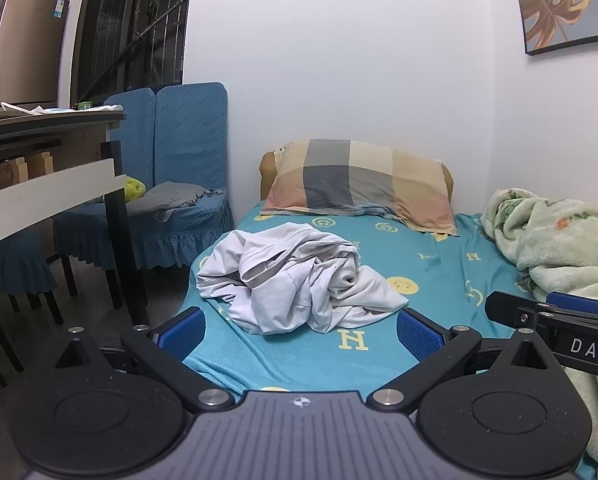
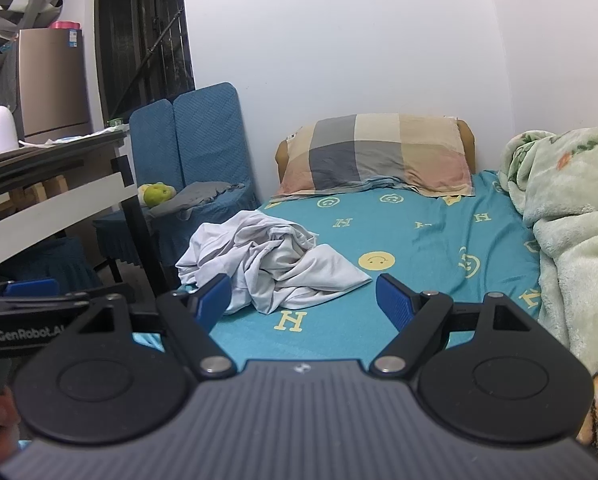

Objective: Fold clothes
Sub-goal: 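Move both grippers toward the crumpled white T-shirt on the bed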

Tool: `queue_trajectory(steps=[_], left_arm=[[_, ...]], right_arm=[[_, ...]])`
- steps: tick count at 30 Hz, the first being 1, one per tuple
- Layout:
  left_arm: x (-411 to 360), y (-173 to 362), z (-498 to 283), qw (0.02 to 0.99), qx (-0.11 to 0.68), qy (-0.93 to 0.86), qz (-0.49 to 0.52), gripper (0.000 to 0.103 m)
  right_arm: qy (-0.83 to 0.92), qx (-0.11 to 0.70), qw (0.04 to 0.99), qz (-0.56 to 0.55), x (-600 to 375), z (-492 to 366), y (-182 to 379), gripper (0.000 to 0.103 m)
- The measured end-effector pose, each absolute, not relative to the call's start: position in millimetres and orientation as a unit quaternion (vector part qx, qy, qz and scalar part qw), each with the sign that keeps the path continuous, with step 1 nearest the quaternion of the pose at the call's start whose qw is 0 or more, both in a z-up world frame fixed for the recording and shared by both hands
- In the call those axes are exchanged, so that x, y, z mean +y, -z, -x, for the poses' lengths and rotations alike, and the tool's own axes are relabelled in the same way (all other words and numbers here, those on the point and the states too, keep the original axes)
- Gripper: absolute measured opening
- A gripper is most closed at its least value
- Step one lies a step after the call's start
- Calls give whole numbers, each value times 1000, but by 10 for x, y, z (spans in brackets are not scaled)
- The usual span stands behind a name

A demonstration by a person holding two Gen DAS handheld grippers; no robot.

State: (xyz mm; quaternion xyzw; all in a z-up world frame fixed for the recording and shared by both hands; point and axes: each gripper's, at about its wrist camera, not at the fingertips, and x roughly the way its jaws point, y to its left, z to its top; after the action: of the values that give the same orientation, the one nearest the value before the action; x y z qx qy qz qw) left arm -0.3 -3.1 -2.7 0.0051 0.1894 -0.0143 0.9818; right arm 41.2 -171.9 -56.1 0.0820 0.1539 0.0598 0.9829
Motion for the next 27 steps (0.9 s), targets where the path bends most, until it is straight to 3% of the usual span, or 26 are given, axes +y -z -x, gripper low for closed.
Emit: queue_trajectory(steps=[19, 27], left_arm=[[-100, 104, -75, 982, 187, 30, -22, 103], [50, 169, -719, 979, 199, 20, -43, 99]], right_arm=[[-57, 157, 982, -86, -1748, -412, 602, 81], [-44, 167, 980, -97, -1801, -414, 684, 81]])
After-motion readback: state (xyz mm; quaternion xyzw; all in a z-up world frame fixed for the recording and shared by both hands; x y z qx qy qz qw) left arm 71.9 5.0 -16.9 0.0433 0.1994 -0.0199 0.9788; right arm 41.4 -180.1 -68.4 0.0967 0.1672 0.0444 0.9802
